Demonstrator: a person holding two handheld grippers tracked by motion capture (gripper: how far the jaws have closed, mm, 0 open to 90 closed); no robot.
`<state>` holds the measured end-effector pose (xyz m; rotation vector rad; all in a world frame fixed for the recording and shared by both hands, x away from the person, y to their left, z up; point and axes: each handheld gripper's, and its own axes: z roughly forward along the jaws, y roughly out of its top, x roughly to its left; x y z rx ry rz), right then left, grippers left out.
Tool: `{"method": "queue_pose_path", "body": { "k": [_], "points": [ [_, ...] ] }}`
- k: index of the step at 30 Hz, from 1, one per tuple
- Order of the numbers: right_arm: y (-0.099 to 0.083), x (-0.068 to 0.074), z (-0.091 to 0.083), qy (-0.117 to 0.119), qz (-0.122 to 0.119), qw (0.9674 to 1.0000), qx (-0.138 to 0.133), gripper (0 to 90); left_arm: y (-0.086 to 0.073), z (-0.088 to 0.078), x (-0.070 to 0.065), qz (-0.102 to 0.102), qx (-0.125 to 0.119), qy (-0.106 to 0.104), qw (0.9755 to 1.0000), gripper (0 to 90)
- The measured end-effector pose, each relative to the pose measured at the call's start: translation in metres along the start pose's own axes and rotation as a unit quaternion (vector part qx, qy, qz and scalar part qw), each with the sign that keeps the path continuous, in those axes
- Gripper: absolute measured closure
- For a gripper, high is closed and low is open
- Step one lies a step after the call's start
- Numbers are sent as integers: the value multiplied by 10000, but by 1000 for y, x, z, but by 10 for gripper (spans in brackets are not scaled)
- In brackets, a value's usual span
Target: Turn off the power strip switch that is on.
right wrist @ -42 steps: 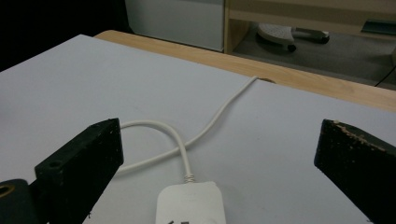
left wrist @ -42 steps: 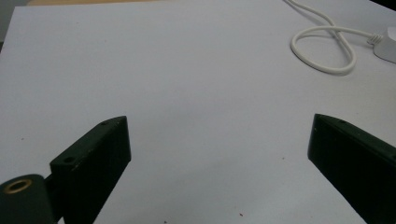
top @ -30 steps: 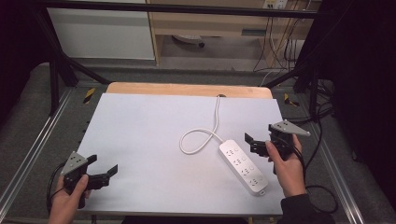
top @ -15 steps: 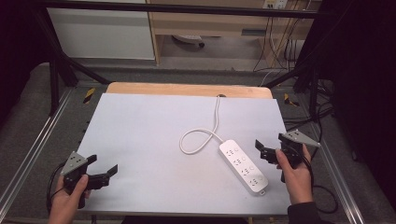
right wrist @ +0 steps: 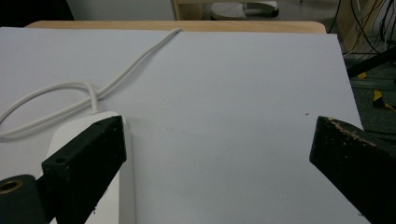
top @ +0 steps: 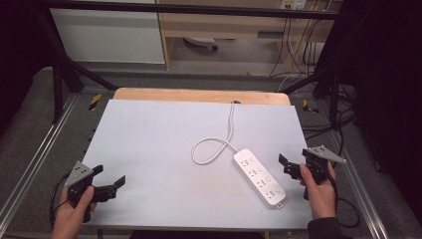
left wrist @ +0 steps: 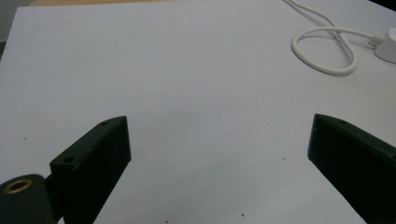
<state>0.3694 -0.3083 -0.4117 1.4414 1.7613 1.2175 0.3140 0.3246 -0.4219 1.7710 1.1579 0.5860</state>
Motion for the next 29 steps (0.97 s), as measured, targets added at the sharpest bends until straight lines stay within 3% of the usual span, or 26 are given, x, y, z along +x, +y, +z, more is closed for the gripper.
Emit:
{"method": "queue_pose_path", "body": {
  "k": [12,18,26,29],
  "points": [
    [-16,-11,9,27,-27,9999,114,53,0,1,0,2,0,4,10000,57],
    [-25,-11,24,110,-19,9994,329,55,0,0,-1,14,10,-5,10000,57],
    [-30,-6,39,9,-269,9985,486,58,0,1,-1,21,25,3,10000,57],
    [-28,-6,48,-145,-332,9973,631,58,0,2,-1,35,46,6,10000,57]
  ]
}}
